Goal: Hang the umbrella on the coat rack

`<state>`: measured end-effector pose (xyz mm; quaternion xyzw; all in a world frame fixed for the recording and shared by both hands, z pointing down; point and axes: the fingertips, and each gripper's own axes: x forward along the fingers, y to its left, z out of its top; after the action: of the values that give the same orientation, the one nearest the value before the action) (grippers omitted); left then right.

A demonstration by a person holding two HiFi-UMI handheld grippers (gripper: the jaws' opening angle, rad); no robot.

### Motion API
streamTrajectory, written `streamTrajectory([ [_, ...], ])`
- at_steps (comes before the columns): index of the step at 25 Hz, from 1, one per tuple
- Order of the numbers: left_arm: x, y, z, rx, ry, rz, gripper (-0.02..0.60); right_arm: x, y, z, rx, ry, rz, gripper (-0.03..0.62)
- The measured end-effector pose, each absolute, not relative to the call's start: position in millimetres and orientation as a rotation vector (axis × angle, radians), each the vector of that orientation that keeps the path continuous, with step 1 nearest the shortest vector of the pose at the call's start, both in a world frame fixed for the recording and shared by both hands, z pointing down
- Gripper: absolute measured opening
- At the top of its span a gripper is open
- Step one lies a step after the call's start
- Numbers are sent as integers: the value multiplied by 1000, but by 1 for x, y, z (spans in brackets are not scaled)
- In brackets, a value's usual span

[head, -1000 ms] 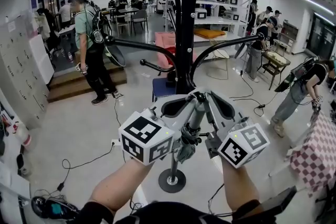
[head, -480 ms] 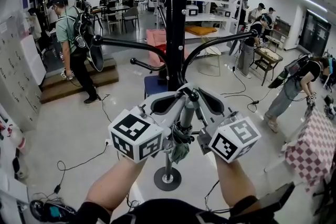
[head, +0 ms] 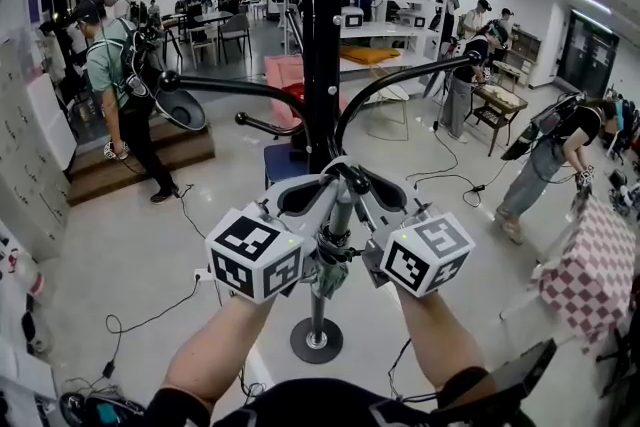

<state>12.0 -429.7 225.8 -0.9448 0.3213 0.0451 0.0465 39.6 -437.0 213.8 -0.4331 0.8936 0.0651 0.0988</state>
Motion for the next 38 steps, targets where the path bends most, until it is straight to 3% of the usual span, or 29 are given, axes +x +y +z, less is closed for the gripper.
streamTrajectory([
  [24,6,-435,248,-2818,1017,158,11,21,-432,239,-1172,2705,208,9],
  [38,-7,-402,267,-2749,1096,162,11,45,-399,261,-1281,2654,169,9],
])
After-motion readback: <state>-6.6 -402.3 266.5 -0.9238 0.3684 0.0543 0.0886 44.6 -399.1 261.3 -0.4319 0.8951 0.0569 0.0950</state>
